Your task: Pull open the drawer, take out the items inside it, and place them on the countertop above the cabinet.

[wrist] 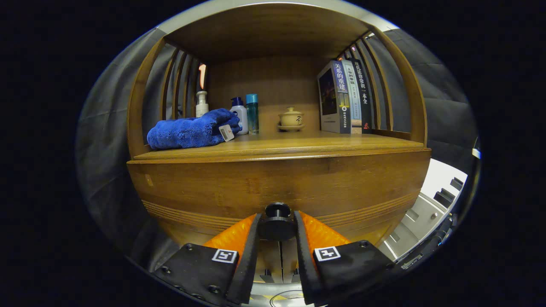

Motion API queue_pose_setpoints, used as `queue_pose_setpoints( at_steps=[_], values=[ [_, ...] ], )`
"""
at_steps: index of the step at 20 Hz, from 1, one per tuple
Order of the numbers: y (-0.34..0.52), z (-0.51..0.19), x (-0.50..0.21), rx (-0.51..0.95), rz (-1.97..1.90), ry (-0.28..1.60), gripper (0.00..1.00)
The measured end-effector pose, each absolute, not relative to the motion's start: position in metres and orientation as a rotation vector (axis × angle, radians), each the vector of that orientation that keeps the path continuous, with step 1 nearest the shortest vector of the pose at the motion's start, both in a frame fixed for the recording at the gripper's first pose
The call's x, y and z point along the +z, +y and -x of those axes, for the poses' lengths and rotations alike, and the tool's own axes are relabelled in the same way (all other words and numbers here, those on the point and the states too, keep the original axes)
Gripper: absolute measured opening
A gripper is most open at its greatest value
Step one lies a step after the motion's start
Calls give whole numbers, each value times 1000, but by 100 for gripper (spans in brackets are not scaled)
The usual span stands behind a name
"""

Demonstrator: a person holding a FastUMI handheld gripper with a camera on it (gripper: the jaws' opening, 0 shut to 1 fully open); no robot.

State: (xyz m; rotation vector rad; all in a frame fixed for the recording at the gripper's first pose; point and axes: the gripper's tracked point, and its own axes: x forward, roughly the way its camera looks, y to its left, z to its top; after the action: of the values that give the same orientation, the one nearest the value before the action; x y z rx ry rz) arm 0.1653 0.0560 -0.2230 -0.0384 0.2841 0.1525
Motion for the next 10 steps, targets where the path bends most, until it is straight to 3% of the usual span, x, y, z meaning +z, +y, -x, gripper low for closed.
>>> queue_pose_setpoints(
  at_steps=[5, 10],
  values=[
    [52, -162, -226, 126, 43, 292, 35],
    [51, -149, -224, 126, 20, 294, 35]
  ],
)
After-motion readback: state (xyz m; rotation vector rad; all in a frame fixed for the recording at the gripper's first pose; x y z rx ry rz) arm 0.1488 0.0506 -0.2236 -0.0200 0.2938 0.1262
